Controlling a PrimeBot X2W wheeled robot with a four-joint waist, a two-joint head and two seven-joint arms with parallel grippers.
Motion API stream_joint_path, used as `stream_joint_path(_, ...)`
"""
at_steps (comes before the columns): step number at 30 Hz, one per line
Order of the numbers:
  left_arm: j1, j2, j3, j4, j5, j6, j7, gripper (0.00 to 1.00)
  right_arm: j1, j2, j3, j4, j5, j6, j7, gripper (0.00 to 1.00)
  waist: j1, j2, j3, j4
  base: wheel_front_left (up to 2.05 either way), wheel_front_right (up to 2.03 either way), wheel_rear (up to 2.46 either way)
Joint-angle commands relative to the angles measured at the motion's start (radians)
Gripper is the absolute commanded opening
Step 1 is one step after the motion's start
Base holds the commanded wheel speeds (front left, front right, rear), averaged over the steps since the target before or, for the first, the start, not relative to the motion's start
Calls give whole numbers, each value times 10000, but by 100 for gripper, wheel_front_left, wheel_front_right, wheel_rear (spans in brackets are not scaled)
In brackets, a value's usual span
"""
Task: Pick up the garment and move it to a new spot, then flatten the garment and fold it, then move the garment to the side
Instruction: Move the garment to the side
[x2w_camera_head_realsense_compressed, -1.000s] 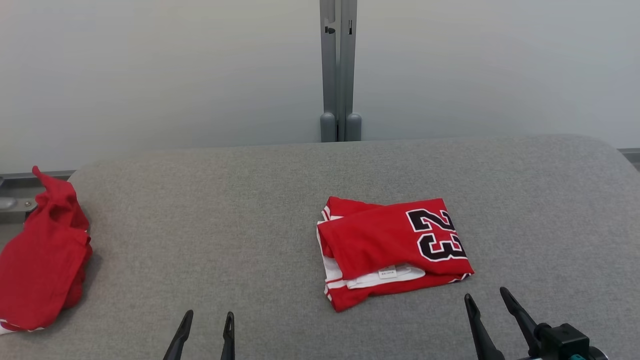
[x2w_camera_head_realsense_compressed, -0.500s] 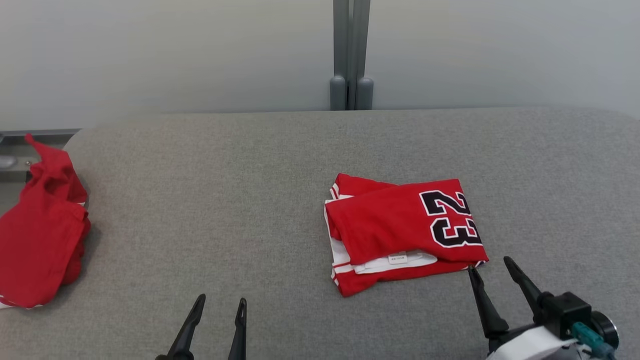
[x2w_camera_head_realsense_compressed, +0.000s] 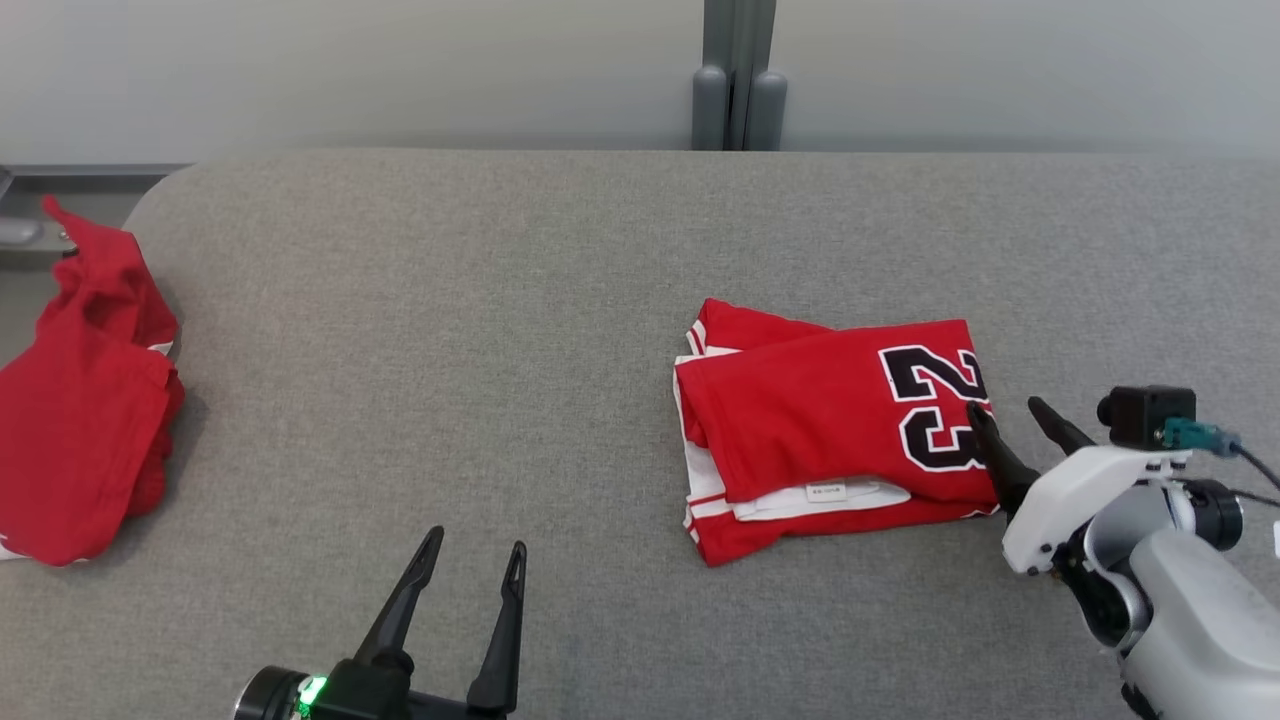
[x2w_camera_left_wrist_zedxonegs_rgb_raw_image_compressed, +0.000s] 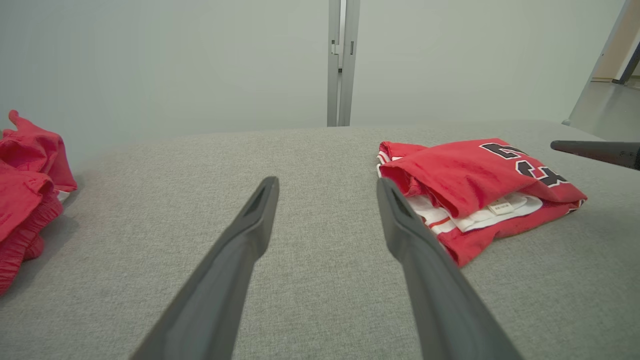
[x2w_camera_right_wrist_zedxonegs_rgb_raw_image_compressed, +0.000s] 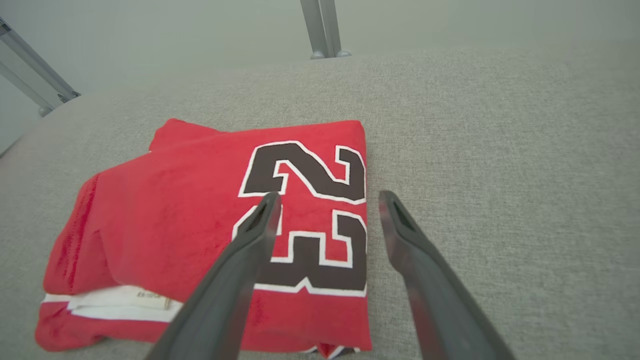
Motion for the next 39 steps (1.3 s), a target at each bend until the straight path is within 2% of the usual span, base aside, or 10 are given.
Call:
stream_joint_path(1, -214, 13, -7, 2, 62, -59, -1, 100, -347, -175, 139, 278, 328, -7, 388, 100, 0, -1, 354, 193, 0, 0, 0)
stream_joint_path(8, -640, 13, -73, -9, 37, -112, -1, 100, -1664, -820, 816, 1399, 1238, -5, 1628, 100, 0, -1, 1154, 447, 0, 0, 0)
stream_joint_path(13, -898, 12, -9, 22, 70, -138, -1, 100, -2044, -738, 1518, 1761, 1683, -2, 2107, 100, 0, -1, 1693, 392, 0, 0, 0)
stream_joint_path(14, -935, 12, 7, 5, 73, -147, -1, 100, -2084, -769, 1652, 1713, 1754, -2, 2111, 90, 0, -1, 1801, 349, 0, 0, 0)
stream_joint_path(15, -994, 12, 23, -21, 81, -153, -1, 100, -2108, -815, 1784, 1658, 1826, -4, 2041, 31, 0, -1, 1909, 293, 0, 0, 0)
stream_joint_path(16, -1047, 12, 32, -45, 95, -165, -1, 100, -2147, -918, 1958, 1591, 1846, -4, 2012, 0, 0, -1, 2025, 219, 0, 0, 0)
stream_joint_path(21, -1292, 35, 98, -203, 142, -205, -1, 100, -2498, -1618, 2475, 1275, 1872, -28, 1806, 0, 0, -1, 2571, -305, 0, 0, 0)
stream_joint_path(28, -1757, 401, 118, -506, 204, -232, -1, 100, -3461, -2655, 2516, 1075, 1563, -19, 1264, 0, 0, -1, 3467, -1267, 0, 0, 0)
stream_joint_path(33, -2214, 675, -113, -965, 270, -239, -1, 100, -4231, -3541, 2080, 1322, 1013, -13, 795, 0, 0, -1, 4152, -1734, 0, 0, 0)
stream_joint_path(39, -2763, 997, -674, -1597, 157, -232, -1, 100, -5184, -4470, 1090, 2008, 149, -11, 269, 0, 0, -1, 4840, -1845, 0, 0, 0)
